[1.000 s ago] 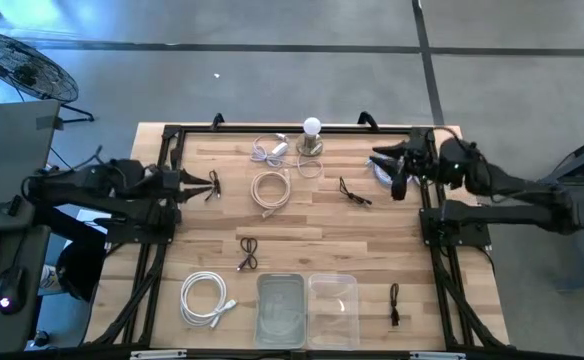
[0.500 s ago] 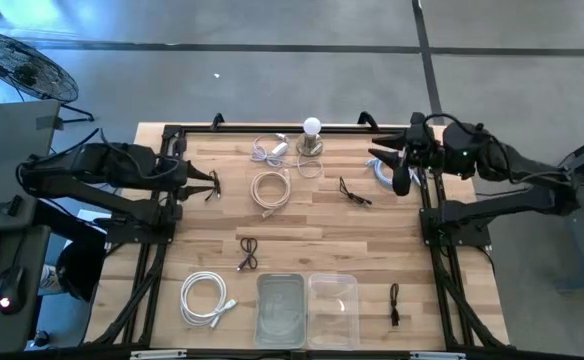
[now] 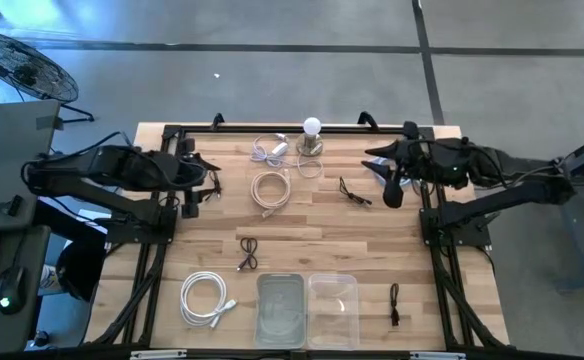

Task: Pick & Place USB Port
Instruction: Put the black USB cable into the gray bin

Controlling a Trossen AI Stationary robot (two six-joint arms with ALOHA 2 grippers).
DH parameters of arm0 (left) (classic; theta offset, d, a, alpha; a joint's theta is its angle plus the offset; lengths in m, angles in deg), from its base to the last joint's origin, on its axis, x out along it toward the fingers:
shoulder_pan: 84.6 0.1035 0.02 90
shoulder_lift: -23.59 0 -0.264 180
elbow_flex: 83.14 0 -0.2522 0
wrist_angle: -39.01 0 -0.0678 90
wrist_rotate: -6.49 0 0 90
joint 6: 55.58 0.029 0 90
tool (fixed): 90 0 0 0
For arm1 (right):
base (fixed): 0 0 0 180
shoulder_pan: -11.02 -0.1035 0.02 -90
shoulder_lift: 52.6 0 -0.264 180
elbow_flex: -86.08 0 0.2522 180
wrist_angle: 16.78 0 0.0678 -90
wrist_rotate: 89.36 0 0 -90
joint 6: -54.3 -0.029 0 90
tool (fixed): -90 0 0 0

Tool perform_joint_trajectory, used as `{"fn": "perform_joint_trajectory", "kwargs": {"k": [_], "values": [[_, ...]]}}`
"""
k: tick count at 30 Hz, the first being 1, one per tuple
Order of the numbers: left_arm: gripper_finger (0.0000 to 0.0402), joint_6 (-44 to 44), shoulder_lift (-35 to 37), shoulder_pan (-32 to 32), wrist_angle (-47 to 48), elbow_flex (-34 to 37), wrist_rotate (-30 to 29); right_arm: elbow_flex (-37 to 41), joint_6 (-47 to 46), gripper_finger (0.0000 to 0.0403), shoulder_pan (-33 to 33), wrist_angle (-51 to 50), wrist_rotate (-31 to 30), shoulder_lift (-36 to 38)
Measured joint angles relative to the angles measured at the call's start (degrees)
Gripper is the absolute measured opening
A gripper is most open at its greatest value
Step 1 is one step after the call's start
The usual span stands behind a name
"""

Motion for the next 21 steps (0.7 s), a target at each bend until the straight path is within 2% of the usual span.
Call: {"fn": "perform_joint_trajectory", "kwargs": {"k": [6, 11, 14, 17, 21], "values": [[0.0227, -0.4, -2.6, 0.0, -0.7, 0.0, -0.5, 0.0, 0.8, 0.0118, -1.5, -0.6, -1.6, -0.8], [0.0227, -1.6, -4.5, 0.0, -0.5, 0.0, -0.5, 0.0, 0.0, 0.0118, -0.6, -9.9, -6.0, -1.7], [0.0227, -1.6, -5.3, 0.0, -0.4, 0.0, -0.5, 0.0, -1.6, 0.0118, 1.2, -14.3, -5.7, -3.1], [0.0227, -1.5, -5.6, 0.0, -0.4, 0.0, -0.6, 0.0, -4.7, 0.0118, 3.8, -16.6, -3.1, -4.9], [0.0227, -1.9, -5.4, 0.0, -0.4, 0.0, -0.7, -1.1, -9.4, 0.0117, 8.0, -21.0, 5.1, -8.6]]}}
